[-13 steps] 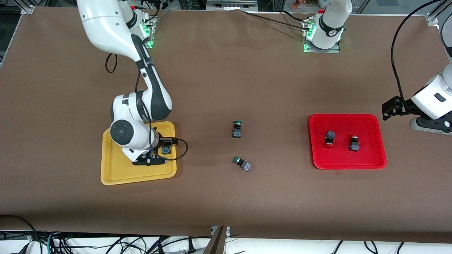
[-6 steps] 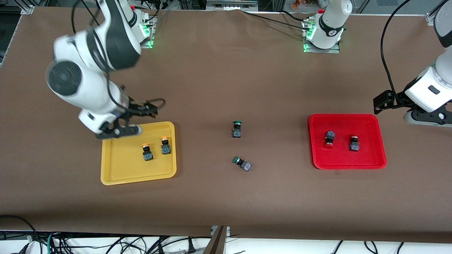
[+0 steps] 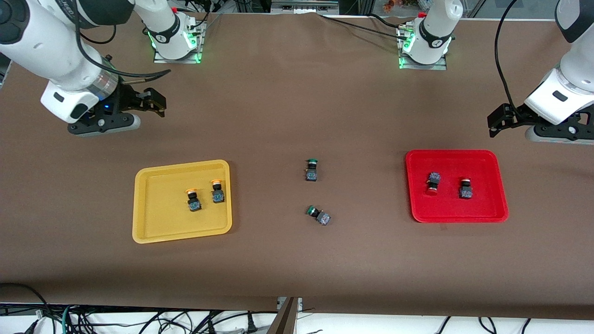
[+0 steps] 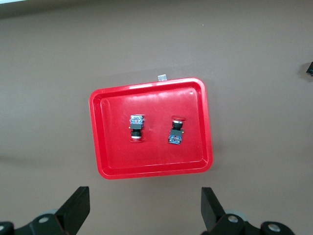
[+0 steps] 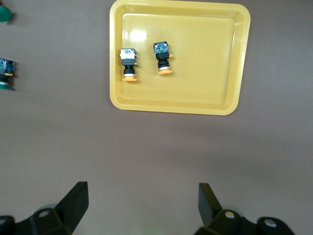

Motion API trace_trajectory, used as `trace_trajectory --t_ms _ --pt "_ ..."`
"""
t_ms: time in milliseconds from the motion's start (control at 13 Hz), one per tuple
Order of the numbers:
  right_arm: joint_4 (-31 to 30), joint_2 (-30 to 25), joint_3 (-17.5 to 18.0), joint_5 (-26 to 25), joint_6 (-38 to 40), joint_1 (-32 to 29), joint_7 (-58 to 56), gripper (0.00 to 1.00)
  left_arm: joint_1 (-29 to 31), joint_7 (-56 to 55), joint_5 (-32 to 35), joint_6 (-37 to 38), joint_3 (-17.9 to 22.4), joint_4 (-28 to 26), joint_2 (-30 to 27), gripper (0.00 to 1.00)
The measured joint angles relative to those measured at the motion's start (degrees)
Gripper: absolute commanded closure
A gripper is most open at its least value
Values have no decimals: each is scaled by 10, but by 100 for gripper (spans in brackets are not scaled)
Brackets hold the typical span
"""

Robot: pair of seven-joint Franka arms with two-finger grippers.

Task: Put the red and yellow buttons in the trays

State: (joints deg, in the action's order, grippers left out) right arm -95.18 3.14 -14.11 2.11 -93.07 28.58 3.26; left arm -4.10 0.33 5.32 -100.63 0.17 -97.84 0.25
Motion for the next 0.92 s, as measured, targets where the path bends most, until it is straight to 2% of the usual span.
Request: trace_trajectory --t_ms 231,462,615,923 --pt "-3 0 115 -5 0 -130 -21 1 -4 0 0 -2 0 1 1 0" --pt "-3 0 197 -13 0 -209 -21 1 -5 0 0 -2 0 4 1 0" --pt "0 0 211 -25 0 -220 -21 1 -5 0 -1 3 3 9 5 0" --pt "17 2 213 -30 -1 -221 -22 1 -5 0 -2 41 4 52 27 0"
